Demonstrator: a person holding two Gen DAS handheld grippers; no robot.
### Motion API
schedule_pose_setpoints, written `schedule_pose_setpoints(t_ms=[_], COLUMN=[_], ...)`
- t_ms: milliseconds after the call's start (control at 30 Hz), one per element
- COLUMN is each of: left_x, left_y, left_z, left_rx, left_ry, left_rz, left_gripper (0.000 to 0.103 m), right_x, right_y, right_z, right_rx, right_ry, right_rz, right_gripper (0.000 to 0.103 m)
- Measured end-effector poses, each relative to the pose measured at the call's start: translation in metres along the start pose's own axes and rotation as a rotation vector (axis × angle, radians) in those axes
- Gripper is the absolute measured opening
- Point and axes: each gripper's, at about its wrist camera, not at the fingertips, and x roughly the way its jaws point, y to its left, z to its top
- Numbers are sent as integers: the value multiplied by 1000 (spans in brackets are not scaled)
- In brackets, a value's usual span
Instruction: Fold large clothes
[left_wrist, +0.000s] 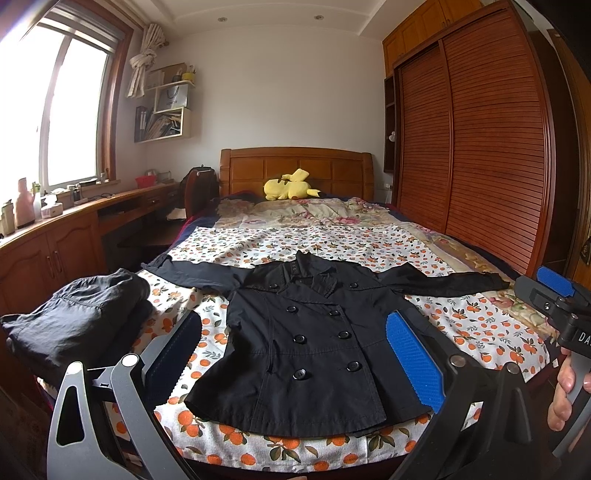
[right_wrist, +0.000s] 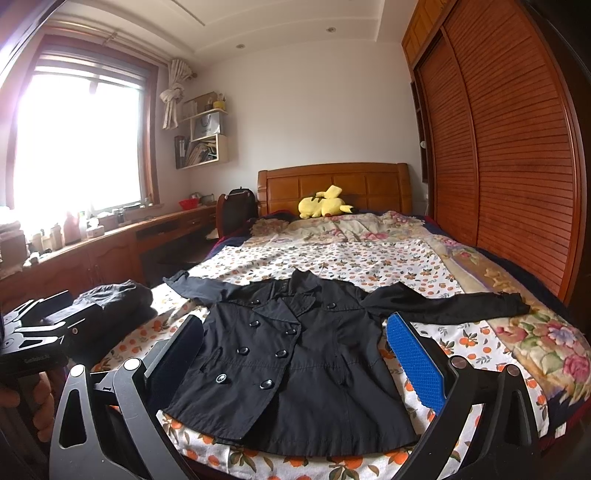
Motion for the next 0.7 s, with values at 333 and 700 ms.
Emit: schedule_pose_setpoints(t_ms=[333,700], left_x=[5,31], left_y=[3,11], left_z=[-5,-16], left_rx=[-2,-9], left_ry=[5,49], left_rz=[4,18], left_gripper=[101,101], right_x=[6,39], right_y=[4,12], right_z=[-3,-11], right_rx=[-1,-28], right_ry=[8,42], right_rz=[2,19], right_gripper=[96,96])
